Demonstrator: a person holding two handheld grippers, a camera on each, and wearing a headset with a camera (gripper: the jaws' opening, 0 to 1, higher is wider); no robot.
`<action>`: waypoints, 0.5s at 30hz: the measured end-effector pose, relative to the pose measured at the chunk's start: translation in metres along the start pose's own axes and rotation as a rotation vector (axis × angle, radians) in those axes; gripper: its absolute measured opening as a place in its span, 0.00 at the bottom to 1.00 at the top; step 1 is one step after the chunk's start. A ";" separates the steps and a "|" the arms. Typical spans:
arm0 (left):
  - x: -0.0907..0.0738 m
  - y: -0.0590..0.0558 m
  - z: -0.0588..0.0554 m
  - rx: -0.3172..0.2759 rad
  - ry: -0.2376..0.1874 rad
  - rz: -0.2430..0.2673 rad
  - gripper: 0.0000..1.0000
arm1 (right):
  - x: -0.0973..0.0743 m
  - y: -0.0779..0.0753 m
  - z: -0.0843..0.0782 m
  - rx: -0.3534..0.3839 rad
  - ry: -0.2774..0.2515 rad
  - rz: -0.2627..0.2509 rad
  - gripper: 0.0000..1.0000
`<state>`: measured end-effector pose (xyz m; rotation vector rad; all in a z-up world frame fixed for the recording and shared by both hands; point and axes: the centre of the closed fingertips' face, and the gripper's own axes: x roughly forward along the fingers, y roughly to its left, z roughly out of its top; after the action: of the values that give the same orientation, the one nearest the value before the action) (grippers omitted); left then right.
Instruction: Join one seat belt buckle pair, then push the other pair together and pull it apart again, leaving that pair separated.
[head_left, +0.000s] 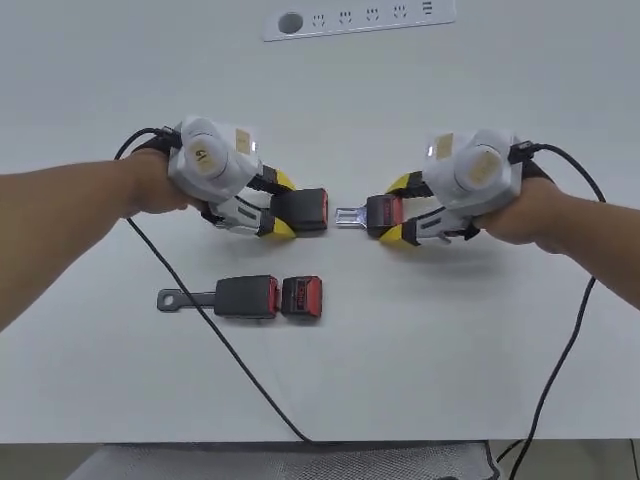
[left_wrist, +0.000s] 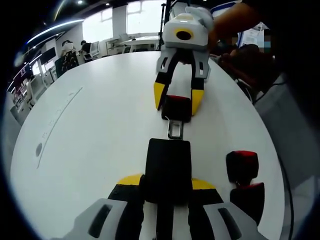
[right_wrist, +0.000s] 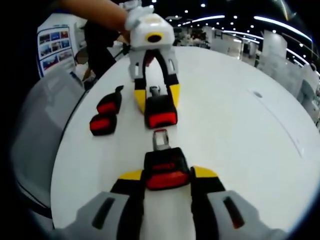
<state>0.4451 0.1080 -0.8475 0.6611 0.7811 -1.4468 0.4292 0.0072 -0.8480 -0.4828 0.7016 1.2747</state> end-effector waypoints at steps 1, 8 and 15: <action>0.000 0.000 0.000 0.000 0.000 0.000 0.34 | -0.001 0.000 -0.001 0.002 -0.001 -0.001 0.36; -0.001 -0.001 0.000 -0.003 -0.001 0.001 0.34 | -0.012 -0.002 -0.011 0.009 -0.002 -0.010 0.36; -0.001 -0.001 0.001 -0.002 -0.005 0.003 0.34 | -0.029 -0.006 -0.027 0.032 -0.001 -0.027 0.36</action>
<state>0.4441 0.1073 -0.8460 0.6567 0.7771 -1.4446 0.4259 -0.0333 -0.8466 -0.4638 0.7112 1.2366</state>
